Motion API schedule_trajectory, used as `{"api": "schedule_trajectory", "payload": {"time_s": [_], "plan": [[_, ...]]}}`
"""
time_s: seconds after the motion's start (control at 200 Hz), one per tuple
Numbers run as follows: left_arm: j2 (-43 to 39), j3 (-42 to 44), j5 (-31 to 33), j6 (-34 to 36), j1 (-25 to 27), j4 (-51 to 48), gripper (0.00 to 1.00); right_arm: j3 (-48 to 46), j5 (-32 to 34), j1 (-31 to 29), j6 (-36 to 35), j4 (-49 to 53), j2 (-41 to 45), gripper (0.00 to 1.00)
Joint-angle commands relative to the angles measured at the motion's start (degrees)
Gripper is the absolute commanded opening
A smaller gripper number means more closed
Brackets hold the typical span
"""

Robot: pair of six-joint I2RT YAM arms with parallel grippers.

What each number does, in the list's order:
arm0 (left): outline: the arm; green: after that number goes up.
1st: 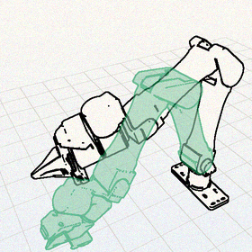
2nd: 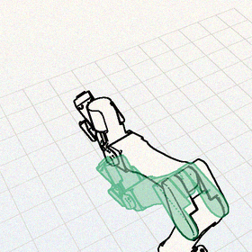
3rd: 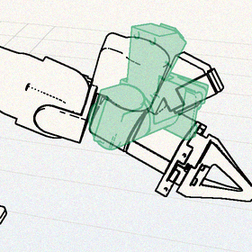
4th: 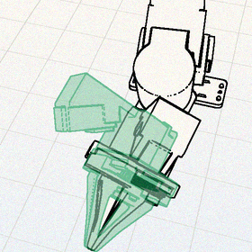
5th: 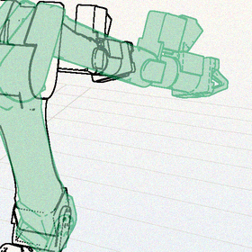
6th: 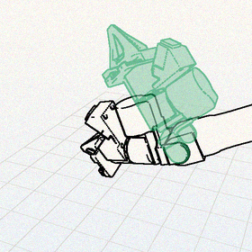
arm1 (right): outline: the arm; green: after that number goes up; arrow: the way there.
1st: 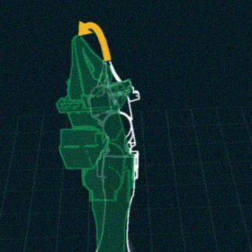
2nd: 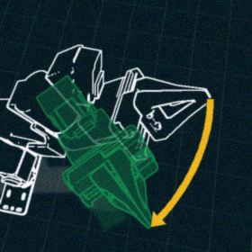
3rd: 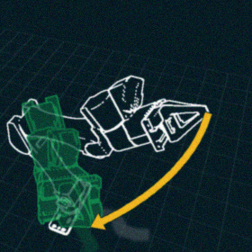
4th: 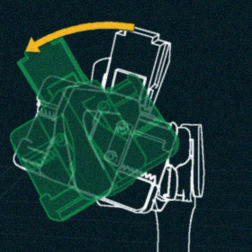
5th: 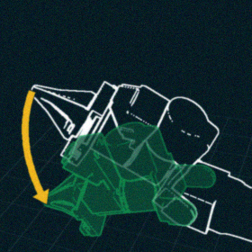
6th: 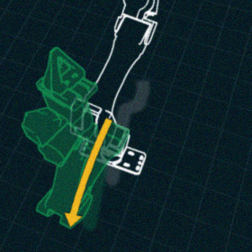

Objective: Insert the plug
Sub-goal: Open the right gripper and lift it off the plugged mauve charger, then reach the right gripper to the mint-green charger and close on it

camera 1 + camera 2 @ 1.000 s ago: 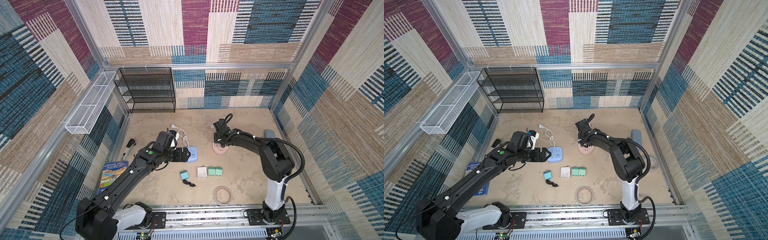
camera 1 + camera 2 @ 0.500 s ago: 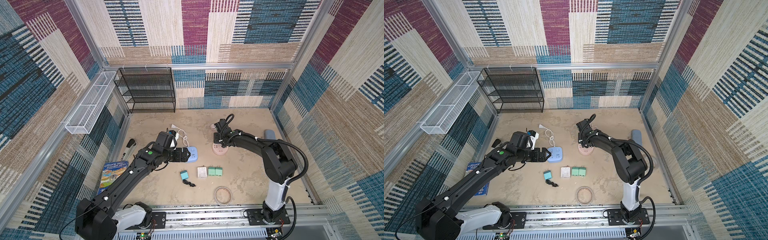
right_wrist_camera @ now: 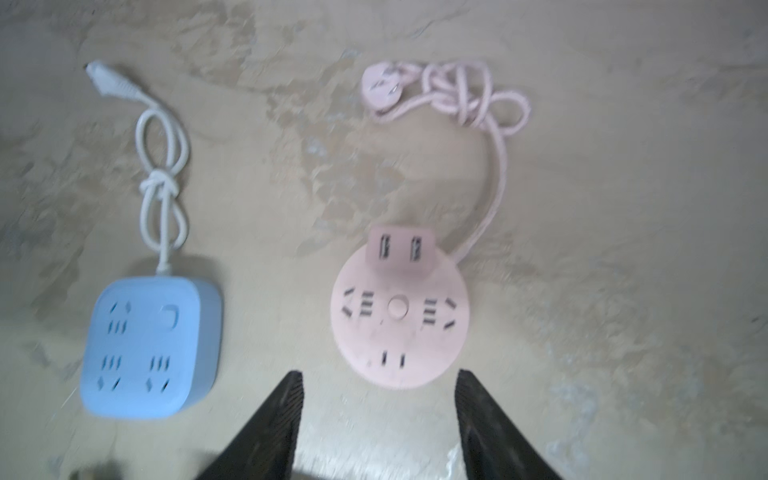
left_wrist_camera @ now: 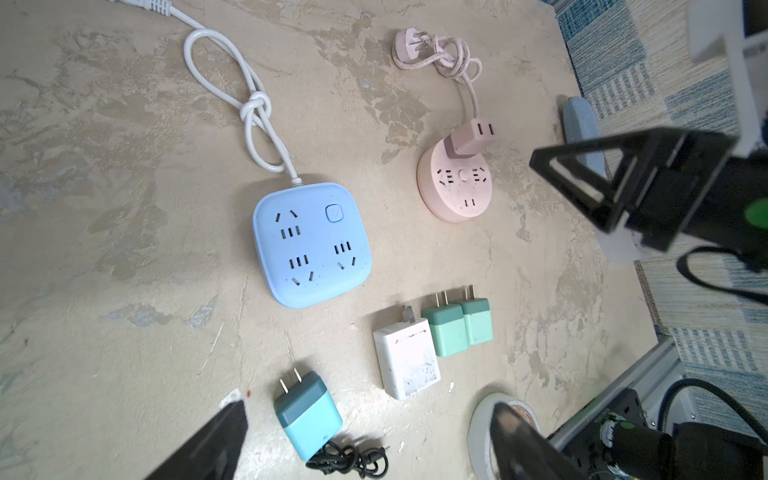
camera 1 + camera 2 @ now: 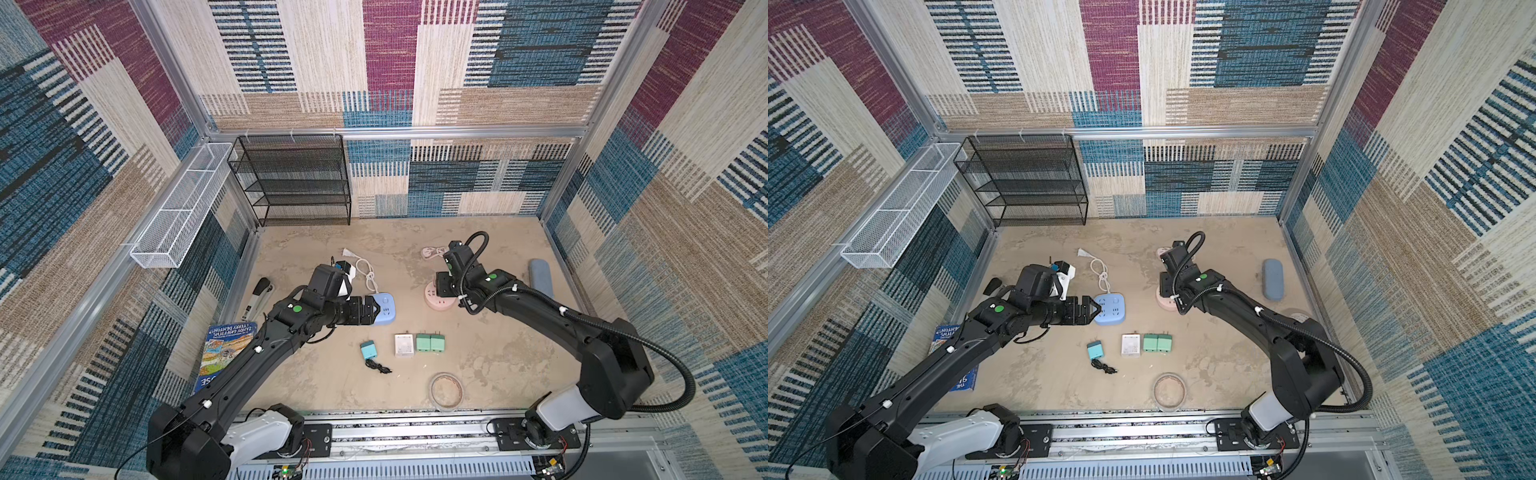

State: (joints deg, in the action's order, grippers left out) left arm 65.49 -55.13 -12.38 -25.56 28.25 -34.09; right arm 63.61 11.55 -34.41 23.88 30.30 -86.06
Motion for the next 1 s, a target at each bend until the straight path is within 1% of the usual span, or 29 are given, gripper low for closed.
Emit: {"api": "schedule_trajectory", "payload": {"time_s": [0.0, 0.08, 0.21, 0.285, 0.431, 0.671, 0.997], "plan": [[-1.3, 1.2, -2.0, -1.7, 0.0, 1.7, 0.96, -2.6, 0.0, -3.5, 3.9, 6.8, 2.4, 0.61], [-2.1, 2.0, -3.3, -2.7, 0.0, 2.5, 0.96, -5.1, -0.4, -6.1, 6.4, 8.4, 4.2, 0.60], [-2.3, 2.6, -4.1, -2.9, 0.0, 2.8, 0.96, -9.3, -3.0, -8.2, 9.4, 7.7, 6.6, 0.56], [-2.0, 3.2, -4.3, -2.8, -0.1, 2.9, 0.95, -10.9, -4.4, -9.1, 10.4, 6.9, 7.1, 0.53], [-1.5, 3.6, -5.1, -2.9, 0.1, 3.3, 0.95, -13.4, -5.8, -10.7, 11.9, 5.2, 6.4, 0.52], [-0.8, 3.5, -5.6, -2.9, 0.3, 4.1, 0.95, -15.9, -6.0, -11.2, 13.0, 3.0, 5.2, 0.51], [0.8, 3.5, -6.3, -3.1, 1.8, 5.2, 0.95, -15.5, -6.7, -11.3, 12.9, 1.0, 2.3, 0.51]]}}
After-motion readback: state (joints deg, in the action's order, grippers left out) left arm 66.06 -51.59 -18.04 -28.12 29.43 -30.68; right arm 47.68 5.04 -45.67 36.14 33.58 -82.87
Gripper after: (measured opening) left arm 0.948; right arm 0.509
